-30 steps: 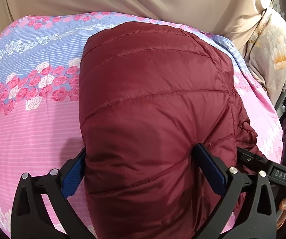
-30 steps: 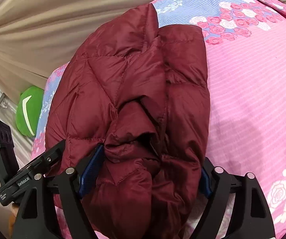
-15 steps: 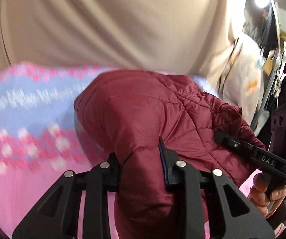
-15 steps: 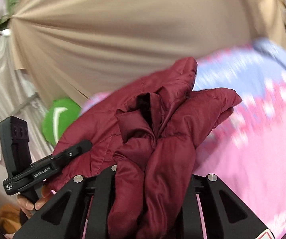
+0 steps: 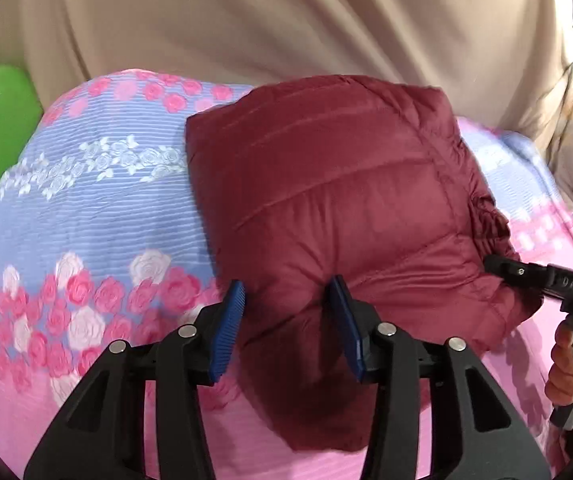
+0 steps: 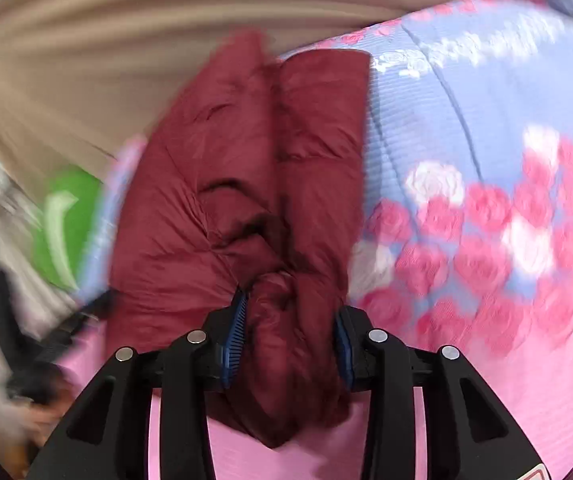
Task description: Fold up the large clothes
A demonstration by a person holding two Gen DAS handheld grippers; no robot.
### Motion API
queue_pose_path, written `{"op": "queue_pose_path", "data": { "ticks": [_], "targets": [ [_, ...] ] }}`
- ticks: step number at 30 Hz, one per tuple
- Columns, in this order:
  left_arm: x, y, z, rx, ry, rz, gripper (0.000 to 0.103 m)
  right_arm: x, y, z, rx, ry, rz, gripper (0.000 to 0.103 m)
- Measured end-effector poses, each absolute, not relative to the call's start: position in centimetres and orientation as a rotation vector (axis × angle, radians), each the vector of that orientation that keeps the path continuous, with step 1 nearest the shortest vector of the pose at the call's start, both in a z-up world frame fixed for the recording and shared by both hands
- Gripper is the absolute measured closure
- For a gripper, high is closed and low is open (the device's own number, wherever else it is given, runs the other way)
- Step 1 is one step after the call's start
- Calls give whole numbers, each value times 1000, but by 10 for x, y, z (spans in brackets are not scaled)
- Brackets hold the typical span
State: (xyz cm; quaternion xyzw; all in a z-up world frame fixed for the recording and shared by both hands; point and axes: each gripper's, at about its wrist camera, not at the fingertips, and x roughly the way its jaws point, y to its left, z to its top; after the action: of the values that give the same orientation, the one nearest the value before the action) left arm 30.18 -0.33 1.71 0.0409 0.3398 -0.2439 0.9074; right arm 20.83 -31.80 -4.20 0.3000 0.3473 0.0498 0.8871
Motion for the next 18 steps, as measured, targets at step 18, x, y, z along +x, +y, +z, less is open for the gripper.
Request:
{"op": "queue_pose_path", "data": {
  "ticks": [18],
  "targets": [
    [216,-48,0,346,717,-405,72,181,-284,-50,424,746,27,103]
  ]
}}
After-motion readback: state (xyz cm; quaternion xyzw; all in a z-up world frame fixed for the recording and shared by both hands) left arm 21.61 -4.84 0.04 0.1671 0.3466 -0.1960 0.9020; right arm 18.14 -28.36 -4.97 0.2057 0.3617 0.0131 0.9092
